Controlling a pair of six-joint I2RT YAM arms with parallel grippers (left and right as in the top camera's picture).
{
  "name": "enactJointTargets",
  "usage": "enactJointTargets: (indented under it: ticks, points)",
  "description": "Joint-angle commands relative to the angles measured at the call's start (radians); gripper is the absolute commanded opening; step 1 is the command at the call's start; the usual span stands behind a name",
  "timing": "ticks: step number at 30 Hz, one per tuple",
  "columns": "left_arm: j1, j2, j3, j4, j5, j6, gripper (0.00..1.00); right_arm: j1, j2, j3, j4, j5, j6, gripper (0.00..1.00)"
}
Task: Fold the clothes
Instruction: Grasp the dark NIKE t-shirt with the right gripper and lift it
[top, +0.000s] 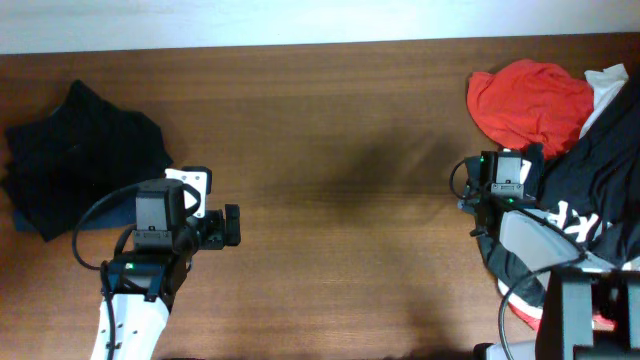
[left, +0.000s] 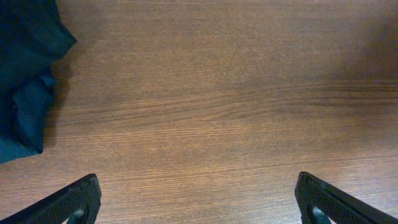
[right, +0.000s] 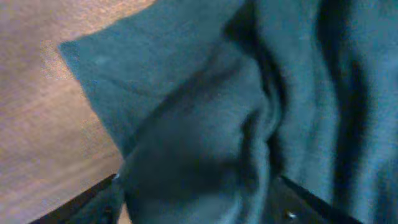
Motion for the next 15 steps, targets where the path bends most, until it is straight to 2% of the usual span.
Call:
enactJointTargets:
  ticks: [1, 2, 3, 5, 6, 8, 11, 15]
  points:
    - [0.005, 0.001, 0.023, 0.006, 0.015, 0.019, 0.99, -0.007, 0.035, 0.016, 0.023, -0.063, 0.010, 0.56]
    - [0.004, 0.001, 0.023, 0.006, 0.015, 0.019, 0.99, -0.007, 0.036, 0.016, 0.021, -0.063, 0.009, 0.40]
    - [0.005, 0.001, 0.023, 0.006, 0.015, 0.019, 0.99, -0.007, 0.036, 0.016, 0.020, -0.063, 0.009, 0.33]
    - [0.005, 0.001, 0.023, 0.006, 0.015, 0.019, 0.99, -0.007, 0.035, 0.016, 0.020, -0.063, 0.009, 0.10]
    - [0.005, 0.001, 0.023, 0.006, 0.015, 0.019, 0.99, -0.009, 0.034, 0.016, 0.019, -0.063, 0.010, 0.04]
    - [0.005, 0.001, 0.023, 0.007, 0.014, 0.019, 0.99, -0.009, 0.014, 0.027, -0.011, -0.063, 0.010, 0.04]
    - [0.005, 0.001, 0.023, 0.015, 0.014, 0.019, 0.99, -0.012, -0.075, 0.133, -0.169, -0.063, 0.009, 0.04]
    - [0.005, 0.001, 0.023, 0.021, 0.014, 0.019, 0.99, -0.085, -0.225, 0.449, -0.465, -0.063, 0.009, 0.04]
